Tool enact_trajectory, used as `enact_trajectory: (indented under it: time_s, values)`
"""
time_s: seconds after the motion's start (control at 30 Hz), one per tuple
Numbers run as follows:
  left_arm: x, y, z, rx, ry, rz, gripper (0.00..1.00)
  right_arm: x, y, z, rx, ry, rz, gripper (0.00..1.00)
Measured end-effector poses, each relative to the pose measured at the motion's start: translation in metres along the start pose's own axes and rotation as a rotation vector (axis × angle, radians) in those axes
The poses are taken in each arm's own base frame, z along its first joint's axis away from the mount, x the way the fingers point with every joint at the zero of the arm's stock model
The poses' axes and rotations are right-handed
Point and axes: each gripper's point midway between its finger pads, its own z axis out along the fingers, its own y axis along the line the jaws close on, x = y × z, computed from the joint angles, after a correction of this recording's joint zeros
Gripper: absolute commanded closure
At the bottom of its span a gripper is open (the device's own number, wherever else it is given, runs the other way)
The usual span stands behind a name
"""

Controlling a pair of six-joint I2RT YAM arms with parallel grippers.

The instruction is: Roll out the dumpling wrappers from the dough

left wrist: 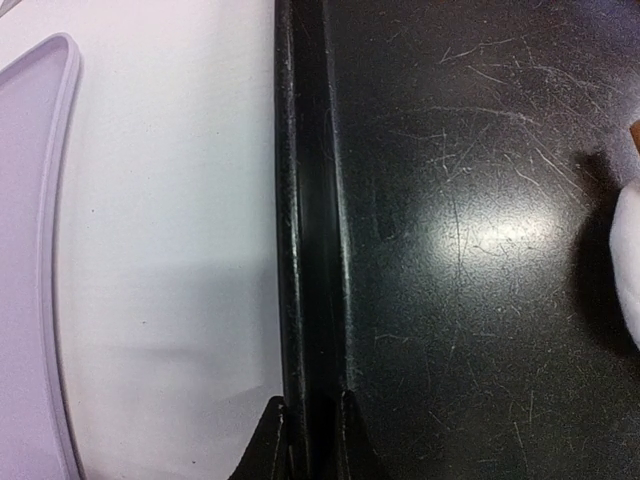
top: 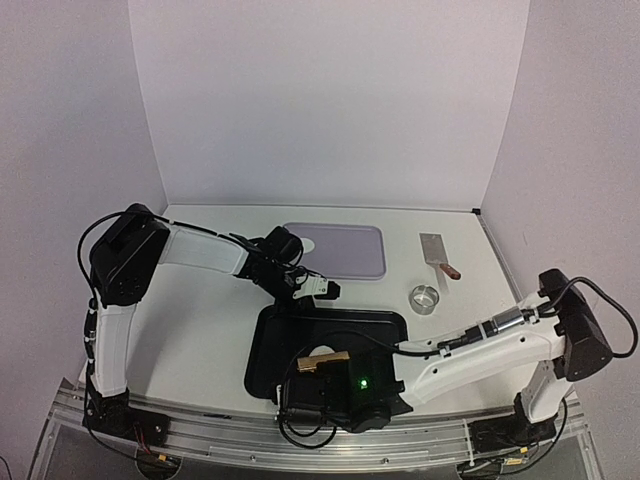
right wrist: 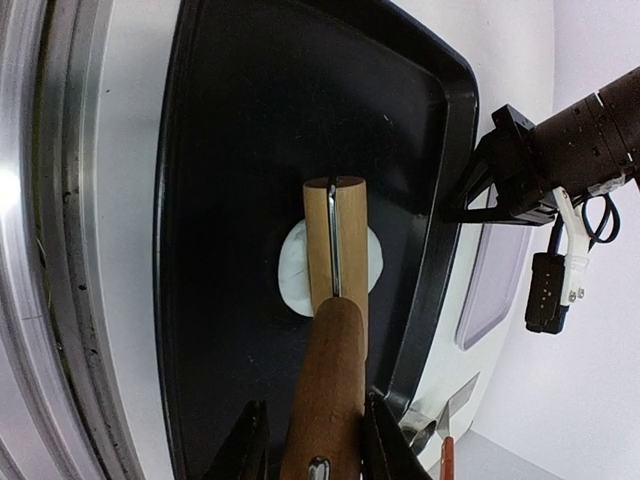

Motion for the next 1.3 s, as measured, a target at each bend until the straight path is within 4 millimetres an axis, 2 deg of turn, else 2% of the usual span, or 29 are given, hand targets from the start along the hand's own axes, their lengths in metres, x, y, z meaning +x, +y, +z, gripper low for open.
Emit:
enact_trajectory:
  time_s: [0.17,0.43,0.73,1.0,1.3]
  values:
    - [0.0,0.0,0.0,0.0,0.0,0.0,1.0,0.003,0.009,-0.005,0.032,0.003,0.007,1.0]
    - [0.002,0.004,0.0,-0.008,0.006,-0.008,1.0,0.003,-0.017,0.01,-0.022,0.013,0.032,1.0]
    - [0.003,0.005,-0.001,-0.009,0.009,-0.015,1.0,0.003,0.009,-0.003,0.013,0.001,-0.008,1.0]
    - [0.003,0.005,-0.001,-0.009,0.009,-0.015,1.0,0.001,-0.004,0.005,-0.019,0.02,-0.006,1.0]
    - [0.003,0.005,-0.001,-0.009,0.009,-0.015,1.0,0.003,0.013,-0.006,0.004,0.008,0.02,1.0]
